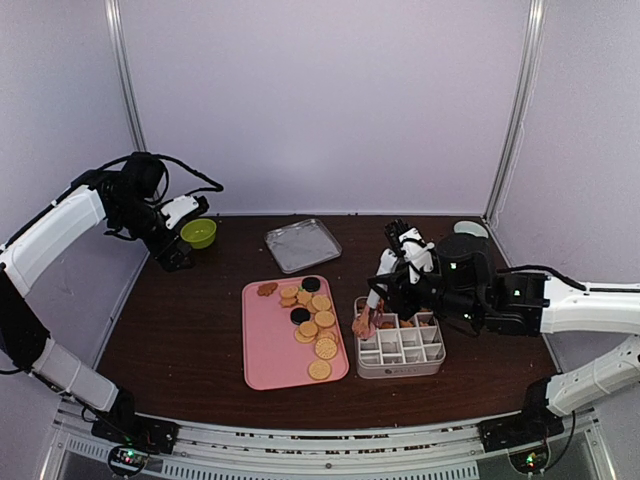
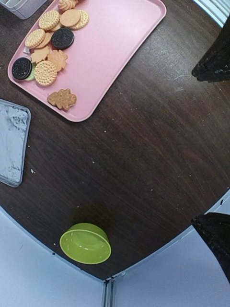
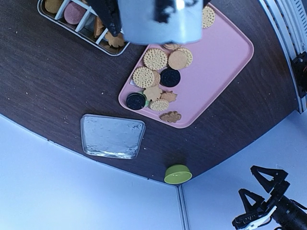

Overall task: Pack the cookies
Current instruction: Place the fake cookies in the empty pocket of the box.

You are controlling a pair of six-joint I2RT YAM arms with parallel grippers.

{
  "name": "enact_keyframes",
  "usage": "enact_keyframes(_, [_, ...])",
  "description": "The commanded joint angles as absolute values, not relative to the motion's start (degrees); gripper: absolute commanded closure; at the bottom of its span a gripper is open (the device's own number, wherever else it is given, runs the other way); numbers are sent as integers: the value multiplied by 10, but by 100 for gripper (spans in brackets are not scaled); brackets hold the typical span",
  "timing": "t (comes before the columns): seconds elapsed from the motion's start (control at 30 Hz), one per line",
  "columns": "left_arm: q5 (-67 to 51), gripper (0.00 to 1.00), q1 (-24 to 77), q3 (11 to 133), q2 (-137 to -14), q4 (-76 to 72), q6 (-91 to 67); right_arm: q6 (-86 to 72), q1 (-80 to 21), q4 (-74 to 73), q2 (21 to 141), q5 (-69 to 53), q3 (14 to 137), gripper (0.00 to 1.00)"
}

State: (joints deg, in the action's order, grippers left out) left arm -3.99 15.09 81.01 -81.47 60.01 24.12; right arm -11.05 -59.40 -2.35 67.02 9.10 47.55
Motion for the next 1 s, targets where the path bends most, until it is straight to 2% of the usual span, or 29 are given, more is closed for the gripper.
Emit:
enact_keyframes(0.0, [-52, 2, 151, 820, -821, 594, 248, -131, -590, -13, 638, 106, 463, 76])
enact_keyframes(0.33, [-60, 2, 151, 823, -823, 597, 248, -143, -590, -11, 635, 98, 446, 75])
enact_keyframes(0.77, [-65, 2, 151, 826, -824, 598, 248, -138, -590, -26, 630, 101, 454, 59])
enact_keyframes(0.97, [-67, 2, 151, 830, -826, 599, 248, -134, -590, -34, 621, 100, 461, 57])
